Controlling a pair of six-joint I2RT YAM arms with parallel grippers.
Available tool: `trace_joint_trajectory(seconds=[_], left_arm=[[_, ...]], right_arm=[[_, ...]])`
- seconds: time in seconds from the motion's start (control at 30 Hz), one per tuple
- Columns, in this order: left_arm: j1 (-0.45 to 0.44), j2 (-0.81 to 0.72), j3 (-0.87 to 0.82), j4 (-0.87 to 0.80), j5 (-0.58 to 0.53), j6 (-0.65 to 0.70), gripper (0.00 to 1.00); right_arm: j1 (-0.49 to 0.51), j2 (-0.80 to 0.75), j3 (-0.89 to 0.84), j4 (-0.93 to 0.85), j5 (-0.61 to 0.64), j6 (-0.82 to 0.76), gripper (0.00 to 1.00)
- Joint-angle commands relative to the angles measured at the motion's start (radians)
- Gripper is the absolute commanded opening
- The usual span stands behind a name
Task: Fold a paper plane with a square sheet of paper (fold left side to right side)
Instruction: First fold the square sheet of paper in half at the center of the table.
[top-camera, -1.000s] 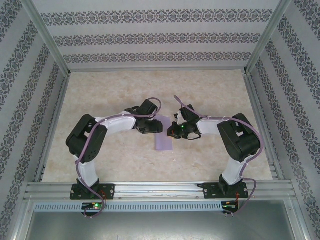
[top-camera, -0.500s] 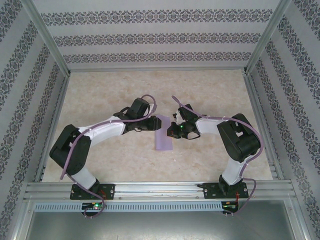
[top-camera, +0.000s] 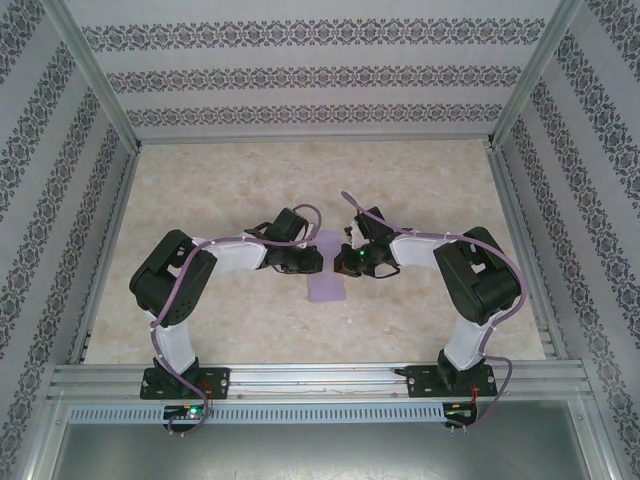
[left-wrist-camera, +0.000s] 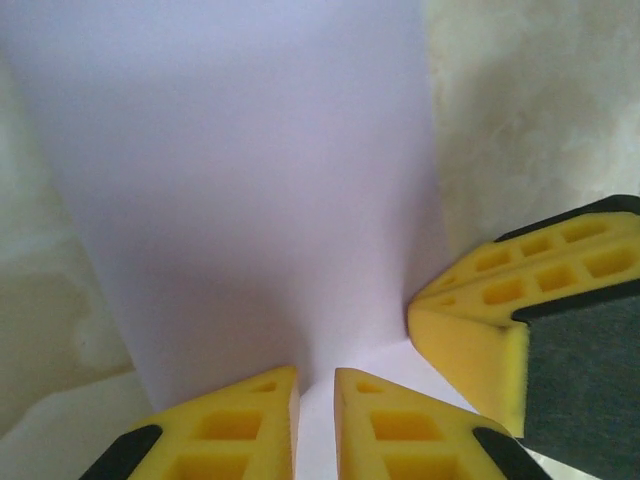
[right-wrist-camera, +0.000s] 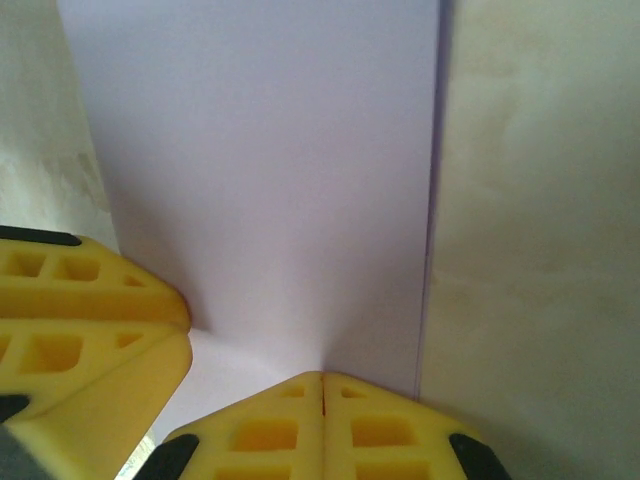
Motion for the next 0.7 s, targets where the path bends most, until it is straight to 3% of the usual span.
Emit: trace_joint_trajectory(seconds=[0.0, 0.67], left_arm=[[0.007, 0.011, -0.015, -0.011, -0.040, 0.020, 0.16], [0.132, -0.089, -0.214, 0.076, 0.006, -0.004, 0.09]], right_arm=[[0.003, 0.059, -0.025, -0.125, 0.133, -0.028, 0.00], [-0.014, 0.058, -0.043, -0.145, 0.140, -0.045, 0.00]])
